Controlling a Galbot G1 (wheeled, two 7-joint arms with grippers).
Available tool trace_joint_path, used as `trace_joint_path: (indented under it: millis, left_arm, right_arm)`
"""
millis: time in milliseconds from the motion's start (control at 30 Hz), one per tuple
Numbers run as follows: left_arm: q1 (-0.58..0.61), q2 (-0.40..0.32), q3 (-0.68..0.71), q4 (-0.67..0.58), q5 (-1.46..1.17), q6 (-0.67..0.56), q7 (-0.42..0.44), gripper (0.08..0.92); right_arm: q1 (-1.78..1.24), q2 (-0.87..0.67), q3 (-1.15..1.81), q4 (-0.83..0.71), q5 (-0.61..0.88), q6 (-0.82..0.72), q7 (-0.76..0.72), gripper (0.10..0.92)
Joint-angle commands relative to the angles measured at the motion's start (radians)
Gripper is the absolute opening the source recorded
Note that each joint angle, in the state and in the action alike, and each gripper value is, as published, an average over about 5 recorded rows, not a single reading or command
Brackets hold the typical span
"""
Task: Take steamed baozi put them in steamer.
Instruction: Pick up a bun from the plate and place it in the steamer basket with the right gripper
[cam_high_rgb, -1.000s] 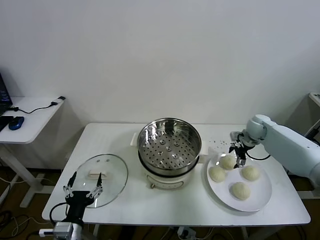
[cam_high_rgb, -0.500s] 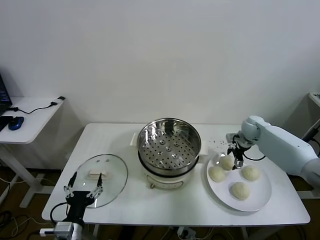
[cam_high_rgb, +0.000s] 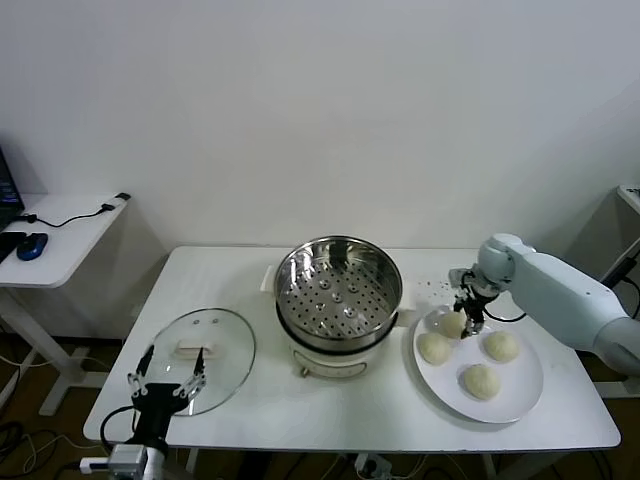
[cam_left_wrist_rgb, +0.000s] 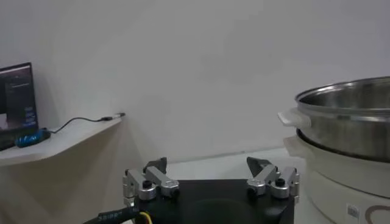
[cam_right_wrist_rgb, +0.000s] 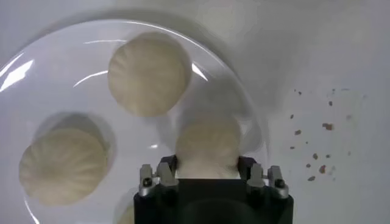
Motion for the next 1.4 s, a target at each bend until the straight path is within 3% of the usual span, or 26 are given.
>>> trace_joint_path:
  millis: [33,333,533,800,1033,1400]
  left_arm:
    - [0.002,0.0,0.0,-0.002,0.0,0.004,0.0,0.823]
    - [0.017,-0.001,0.009,-0.012,0.0,0.006,0.0,0.823]
    - [0.033,0.002,0.012,-0.018,0.002,0.003,-0.001,0.823]
    - [0.054,0.002,0.011,-0.022,0.003,0.0,0.001,0.823]
    - [0.059,0.004,0.012,-0.024,0.003,0.0,-0.004,0.823]
    - [0.057,0.012,0.003,-0.025,-0.001,0.003,-0.006,0.823]
  right_arm:
    - [0.034,-0.011,-0.008,0.014,0.025,0.034,-0.005,0.628]
    - [0.437,-0.02,-0.269,0.138,0.133,0.284,-0.1,0.615]
    - [0.691,0.107,-0.401,0.148,0.15,0.509,-0.149,0.6]
    - [0.739,0.326,-0.378,0.186,0.065,0.703,-0.12,0.596]
    - [0.566,0.447,-0.284,0.193,-0.165,0.794,-0.083,0.594]
    - [0.288,0.535,-0.137,0.037,-0.529,0.902,-0.01,0.591]
